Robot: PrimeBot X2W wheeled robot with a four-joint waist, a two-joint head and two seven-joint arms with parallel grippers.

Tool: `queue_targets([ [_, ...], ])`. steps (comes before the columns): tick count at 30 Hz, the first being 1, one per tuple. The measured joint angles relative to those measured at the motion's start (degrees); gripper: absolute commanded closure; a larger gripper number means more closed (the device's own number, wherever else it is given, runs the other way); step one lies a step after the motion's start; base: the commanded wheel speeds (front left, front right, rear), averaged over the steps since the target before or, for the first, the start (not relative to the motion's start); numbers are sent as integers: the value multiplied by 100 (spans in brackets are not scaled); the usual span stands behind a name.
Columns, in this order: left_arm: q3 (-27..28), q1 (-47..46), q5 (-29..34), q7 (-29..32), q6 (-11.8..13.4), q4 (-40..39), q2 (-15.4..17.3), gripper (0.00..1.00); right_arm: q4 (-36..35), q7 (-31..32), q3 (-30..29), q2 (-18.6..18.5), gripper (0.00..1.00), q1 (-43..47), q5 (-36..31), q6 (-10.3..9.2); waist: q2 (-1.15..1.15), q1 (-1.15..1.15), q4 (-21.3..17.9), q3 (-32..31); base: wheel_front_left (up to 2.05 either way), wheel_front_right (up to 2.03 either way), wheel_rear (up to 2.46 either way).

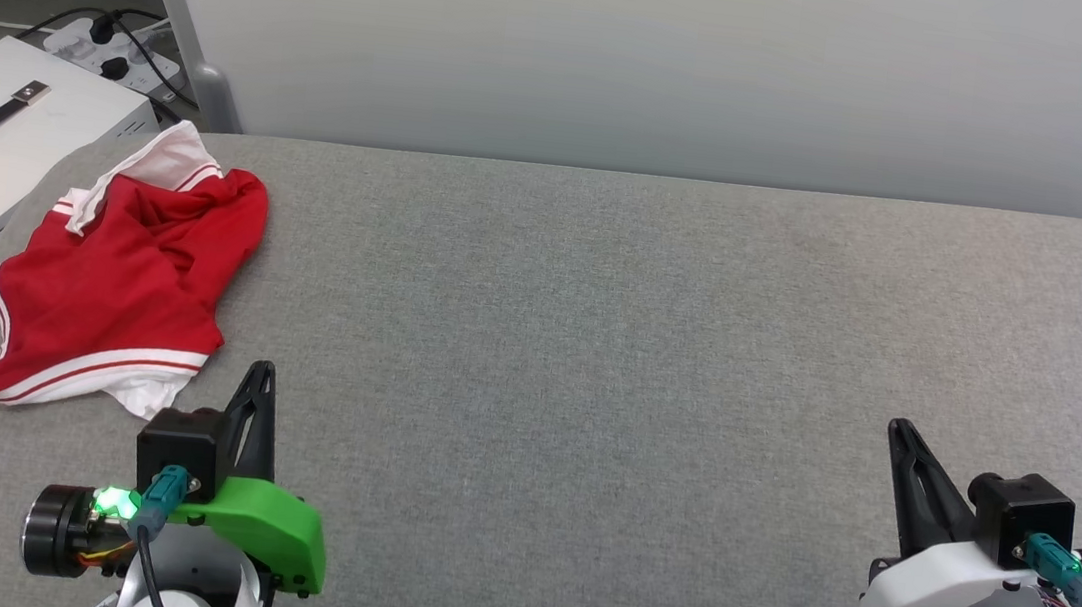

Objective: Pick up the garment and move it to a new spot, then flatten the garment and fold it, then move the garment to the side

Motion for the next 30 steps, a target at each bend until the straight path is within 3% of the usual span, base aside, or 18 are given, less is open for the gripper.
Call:
queue_targets([
  [3, -1, 0, 0, 0, 0, 0, 0, 100, 0, 0, 0, 0, 100, 0, 0, 0, 0, 0, 0, 0, 0, 0, 0],
  [4, -2, 0, 0, 0, 0, 0, 0, 0, 0, 0, 0, 0, 0, 0, 0, 0, 0, 0, 0, 0, 0, 0, 0],
  [30, -8, 1, -241, -213, -27, 144, 2, 0, 120, -214, -103, 2, 0, 0, 343, 0, 0, 0, -10, 6, 0, 0, 0],
])
